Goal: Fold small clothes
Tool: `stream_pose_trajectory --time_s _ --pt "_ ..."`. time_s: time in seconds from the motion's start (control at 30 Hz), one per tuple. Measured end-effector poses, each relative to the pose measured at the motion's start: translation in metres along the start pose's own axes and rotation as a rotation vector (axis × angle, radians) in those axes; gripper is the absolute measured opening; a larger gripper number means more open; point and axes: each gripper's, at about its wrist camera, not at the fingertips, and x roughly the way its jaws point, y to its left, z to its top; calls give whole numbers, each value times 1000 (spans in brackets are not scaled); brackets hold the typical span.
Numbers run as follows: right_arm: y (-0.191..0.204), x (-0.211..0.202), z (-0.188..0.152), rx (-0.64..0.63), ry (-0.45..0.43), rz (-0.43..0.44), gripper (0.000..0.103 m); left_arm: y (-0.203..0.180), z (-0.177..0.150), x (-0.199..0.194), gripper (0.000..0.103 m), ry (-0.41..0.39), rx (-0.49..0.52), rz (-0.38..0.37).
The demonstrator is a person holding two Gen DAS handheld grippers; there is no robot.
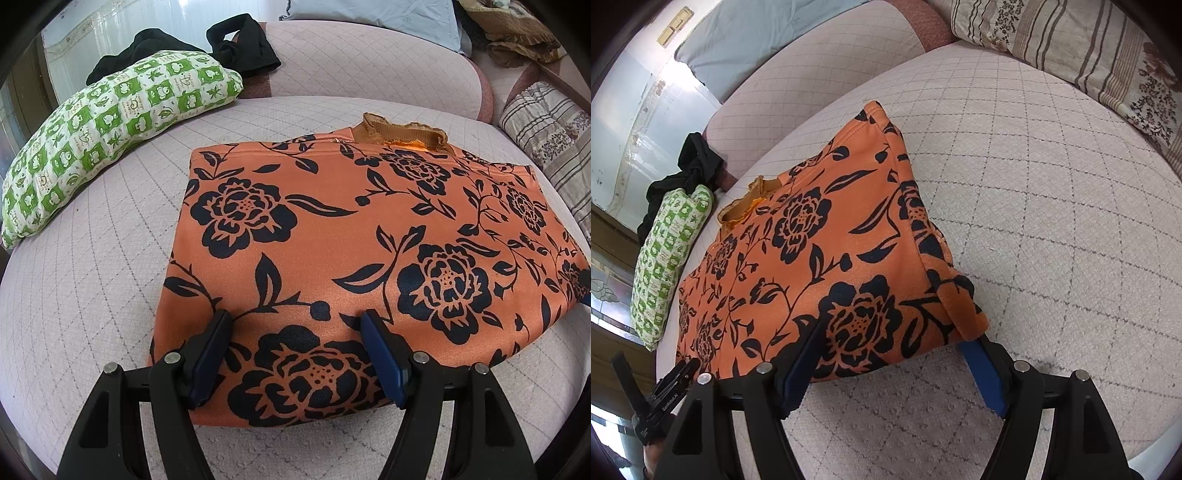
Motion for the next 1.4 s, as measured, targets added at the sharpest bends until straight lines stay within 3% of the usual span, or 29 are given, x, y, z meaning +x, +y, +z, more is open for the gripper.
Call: stream_pose_trajectory --time_s 0.23,0.3,0.47,0.6,0.7,0.77,0.8,0.83,0.97,1.1,1.2,1.23,1.4 --pt "-24 -35 28 0 -73 -64 78 3 5 -11 73 -44 -22 -14" --pt "-24 -34 49 0 -77 -27 78 1 7 -7 73 -37 -17 -10" --pt "3 11 115 -95 -4 104 78 -1 11 3 73 -8 -19 10" --pt "19 56 154 -150 67 70 78 -1 14 4 73 -4 -34 11" --pt "23 87 158 -162 156 46 77 0 14 6 73 3 -45 7" --pt "31 93 153 -209 161 23 76 0 15 7 73 4 -45 6" --pt "34 94 152 -232 155 5 59 0 15 7 73 4 -43 5" --pt "34 96 152 -228 169 0 32 0 15 7 73 5 -42 5" --pt "44 79 153 -265 123 -25 18 0 16 7 73 7 -47 -1" --pt "37 89 150 -245 143 -87 20 0 16 8 73 10 -47 5" --pt "26 86 151 -149 113 -40 44 1 16 8 73 14 -48 3" --pt "26 81 150 -144 107 -49 62 1 15 8 73 14 -48 3" --pt "42 36 144 -195 -22 -69 64 1 15 7 73 15 -50 5"
